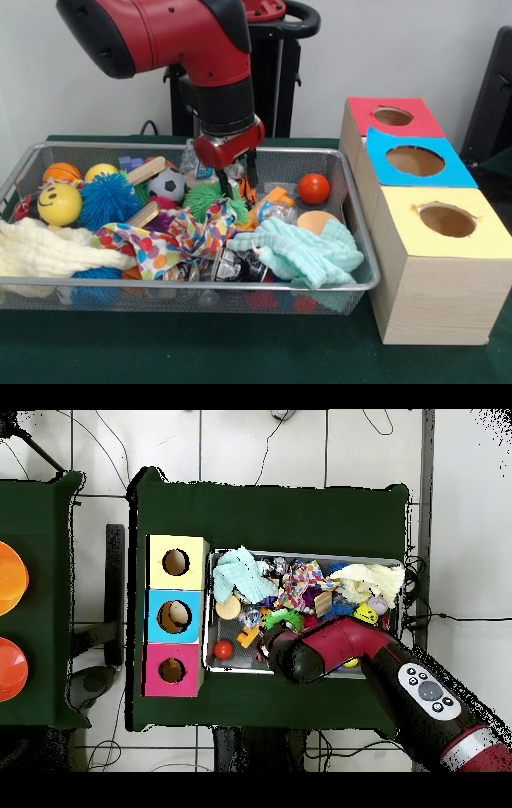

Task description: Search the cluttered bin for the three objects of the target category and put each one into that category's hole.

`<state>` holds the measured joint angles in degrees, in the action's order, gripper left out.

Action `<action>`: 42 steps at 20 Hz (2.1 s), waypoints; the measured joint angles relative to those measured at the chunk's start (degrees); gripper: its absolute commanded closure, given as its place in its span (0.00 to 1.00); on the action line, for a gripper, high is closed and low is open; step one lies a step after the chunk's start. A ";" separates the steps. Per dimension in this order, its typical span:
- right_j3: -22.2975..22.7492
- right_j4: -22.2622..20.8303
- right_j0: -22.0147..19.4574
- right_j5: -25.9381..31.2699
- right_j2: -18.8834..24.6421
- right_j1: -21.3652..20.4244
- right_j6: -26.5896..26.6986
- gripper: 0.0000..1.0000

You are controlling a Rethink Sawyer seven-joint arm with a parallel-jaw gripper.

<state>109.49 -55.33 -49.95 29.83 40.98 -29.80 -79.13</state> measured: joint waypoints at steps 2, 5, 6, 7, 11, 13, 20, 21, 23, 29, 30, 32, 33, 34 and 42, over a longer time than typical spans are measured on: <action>0.33 -0.01 0.06 0.00 -0.01 -0.38 0.00 0.00; 0.43 0.27 0.68 0.00 0.00 -0.87 0.00 0.00; 0.44 0.40 0.98 0.01 -0.01 -0.91 0.00 0.00; 0.42 0.48 1.36 0.01 0.00 -0.89 0.00 0.00; 0.29 0.57 2.74 0.01 0.00 -0.71 0.00 0.00; 0.23 0.56 3.48 0.00 0.02 -0.50 0.00 0.00; 0.47 0.43 3.50 0.01 -0.01 -0.40 0.00 0.00; 0.55 0.42 3.40 0.01 -0.01 -0.41 0.00 0.00; 0.76 0.41 3.00 0.01 -0.01 -0.40 0.00 0.00; 1.65 0.42 0.41 0.00 0.09 -0.41 0.00 0.00; 1.82 0.41 -0.04 0.00 0.09 -0.41 0.00 0.00; 2.37 0.34 -1.31 0.01 0.07 -0.41 0.00 0.00; 2.57 0.32 -1.74 0.00 0.08 -0.41 0.00 0.00; 2.71 0.28 -2.05 0.00 0.09 -0.41 0.00 0.00; 4.95 -2.37 -3.95 -1.05 -0.05 -0.44 0.00 0.00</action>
<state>114.45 -57.71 -53.90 28.78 40.93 -30.24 -79.13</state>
